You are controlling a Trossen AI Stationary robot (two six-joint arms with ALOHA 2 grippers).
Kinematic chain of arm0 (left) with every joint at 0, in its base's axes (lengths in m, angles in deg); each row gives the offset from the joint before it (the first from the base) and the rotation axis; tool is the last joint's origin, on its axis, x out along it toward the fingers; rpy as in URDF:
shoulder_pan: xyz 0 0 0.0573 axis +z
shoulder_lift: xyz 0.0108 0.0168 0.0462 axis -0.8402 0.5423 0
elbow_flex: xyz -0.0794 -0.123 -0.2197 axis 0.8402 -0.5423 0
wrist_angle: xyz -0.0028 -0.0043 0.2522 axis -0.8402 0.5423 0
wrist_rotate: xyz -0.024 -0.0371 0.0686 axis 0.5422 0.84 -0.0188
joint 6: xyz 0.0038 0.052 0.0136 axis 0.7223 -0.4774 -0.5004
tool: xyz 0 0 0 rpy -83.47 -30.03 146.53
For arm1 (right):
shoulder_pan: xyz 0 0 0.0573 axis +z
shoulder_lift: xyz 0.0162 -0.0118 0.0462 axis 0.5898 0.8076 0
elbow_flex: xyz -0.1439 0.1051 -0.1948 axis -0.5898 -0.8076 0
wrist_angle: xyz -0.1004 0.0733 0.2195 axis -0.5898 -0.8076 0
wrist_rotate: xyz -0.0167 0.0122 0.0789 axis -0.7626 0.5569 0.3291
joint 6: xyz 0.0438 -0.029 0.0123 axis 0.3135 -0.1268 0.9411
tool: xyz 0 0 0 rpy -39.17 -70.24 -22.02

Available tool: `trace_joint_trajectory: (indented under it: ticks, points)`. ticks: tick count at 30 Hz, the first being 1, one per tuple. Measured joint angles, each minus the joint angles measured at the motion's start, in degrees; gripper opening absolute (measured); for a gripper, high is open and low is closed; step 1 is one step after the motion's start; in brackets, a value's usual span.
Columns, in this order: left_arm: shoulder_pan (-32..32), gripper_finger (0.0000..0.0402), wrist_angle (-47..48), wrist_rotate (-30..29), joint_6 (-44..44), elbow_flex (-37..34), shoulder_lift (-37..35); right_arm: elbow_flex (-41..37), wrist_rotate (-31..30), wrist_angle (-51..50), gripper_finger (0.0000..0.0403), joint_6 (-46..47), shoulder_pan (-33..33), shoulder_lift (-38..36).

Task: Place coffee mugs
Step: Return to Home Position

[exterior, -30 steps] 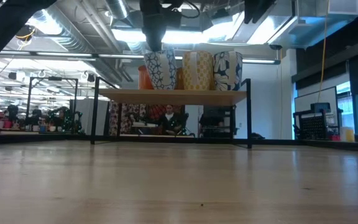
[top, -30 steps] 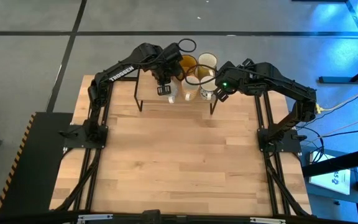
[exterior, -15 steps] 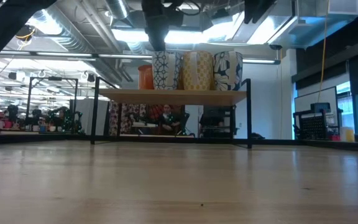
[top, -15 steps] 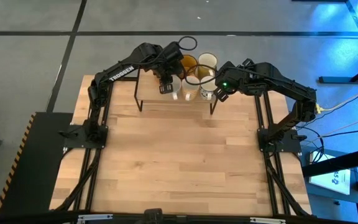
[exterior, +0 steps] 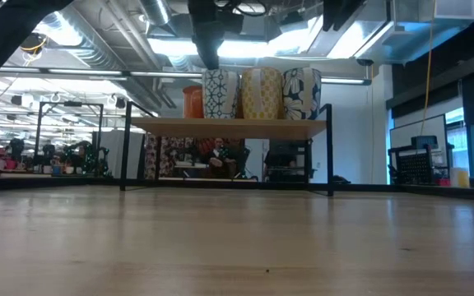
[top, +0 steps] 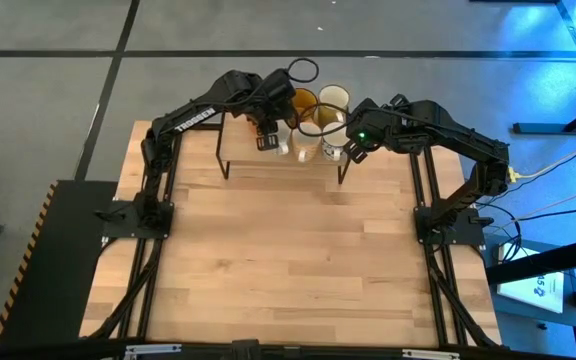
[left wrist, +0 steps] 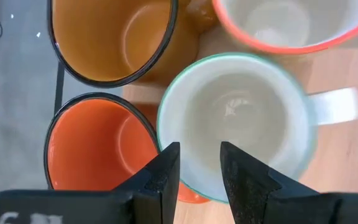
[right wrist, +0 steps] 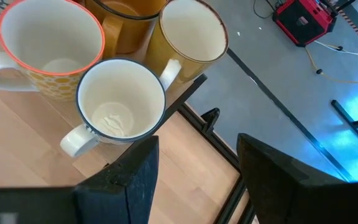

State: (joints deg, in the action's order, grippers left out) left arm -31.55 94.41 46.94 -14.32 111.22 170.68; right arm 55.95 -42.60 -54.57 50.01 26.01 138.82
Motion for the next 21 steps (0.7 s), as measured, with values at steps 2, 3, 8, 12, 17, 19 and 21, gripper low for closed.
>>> trace_joint_trajectory:
  ticks: [2, 3, 8, 12, 17, 19, 21]
  points:
    - [-0.9, 0.0109, -0.2, -0.1, 0.8, 0.0, -1.0, 0.0, 0.0, 0.0, 0.0205, 0.0, 0.0, 0.0]
    - [-1.5, 0.0109, -0.5, -0.2, 1.3, 0.0, -1.7, 0.0, 0.0, 0.0, 0.0205, -0.3, 0.0, 0.0]
    - [-4.4, 0.0109, -1.3, 0.6, 4.9, 0.1, -5.8, 0.0, 0.0, -0.1, 0.0205, -0.6, 0.0, 0.0]
    - [-7.1, 0.0103, -3.7, 5.5, 9.7, 0.1, -10.1, 0.0, 0.0, -0.4, 0.0205, -0.6, 0.0, 0.0]
    - [-11.2, 0.0086, -6.2, 9.7, 9.6, 0.1, -13.9, 0.0, 0.0, 1.0, 0.0205, -0.4, 0.0, 0.0]
    - [-12.7, 0.0078, -6.5, 9.8, 8.9, 0.1, -15.1, 0.0, 0.0, 2.6, 0.0205, -0.8, 0.0, 0.0]
    - [-13.8, 0.0069, -6.5, 9.8, 8.3, 0.0, -16.3, 0.0, 0.5, 3.7, 0.0205, -1.2, 0.0, 0.0]
